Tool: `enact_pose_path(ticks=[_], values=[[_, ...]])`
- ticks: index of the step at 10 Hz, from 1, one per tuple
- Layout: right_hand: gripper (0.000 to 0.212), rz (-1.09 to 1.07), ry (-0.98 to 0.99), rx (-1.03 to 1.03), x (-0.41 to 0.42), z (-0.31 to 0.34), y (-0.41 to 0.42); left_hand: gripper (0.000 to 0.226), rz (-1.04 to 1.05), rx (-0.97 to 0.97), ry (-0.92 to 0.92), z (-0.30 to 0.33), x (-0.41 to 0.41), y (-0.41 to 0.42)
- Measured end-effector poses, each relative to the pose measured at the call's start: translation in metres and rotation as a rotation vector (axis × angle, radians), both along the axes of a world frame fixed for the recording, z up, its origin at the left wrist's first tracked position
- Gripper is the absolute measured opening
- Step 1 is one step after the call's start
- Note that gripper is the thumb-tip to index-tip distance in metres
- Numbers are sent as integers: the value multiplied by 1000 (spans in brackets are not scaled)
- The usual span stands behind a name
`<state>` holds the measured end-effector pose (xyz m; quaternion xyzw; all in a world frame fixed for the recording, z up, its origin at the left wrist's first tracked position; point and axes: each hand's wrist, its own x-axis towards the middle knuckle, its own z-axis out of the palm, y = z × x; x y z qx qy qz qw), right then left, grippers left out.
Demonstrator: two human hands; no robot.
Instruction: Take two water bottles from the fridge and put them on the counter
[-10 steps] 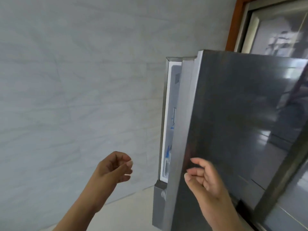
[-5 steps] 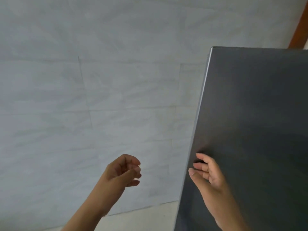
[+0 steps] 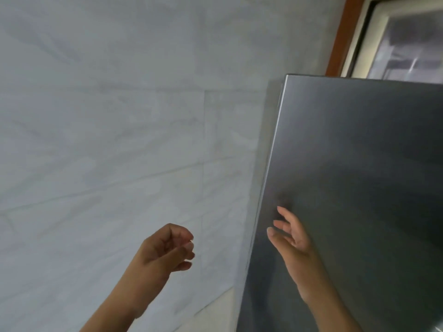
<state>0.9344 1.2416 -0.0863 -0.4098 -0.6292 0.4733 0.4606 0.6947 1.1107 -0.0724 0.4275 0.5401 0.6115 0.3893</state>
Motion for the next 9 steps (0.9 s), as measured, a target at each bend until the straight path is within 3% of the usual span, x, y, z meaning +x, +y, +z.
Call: enact_pose_path(ticks=[2, 5, 7, 9], values=[[35, -74, 50, -19, -4, 6, 29, 12, -70, 7, -13, -3, -3, 57], [26, -109, 163, 5, -6, -10, 55, 12, -103, -15, 0, -12, -1, 116], [32, -155, 162, -23, -8, -3, 48, 12, -236, 13, -27, -15, -5, 140], [32, -332, 131, -44, -33, 5, 27, 18, -462, 37, 26, -5, -28, 152]])
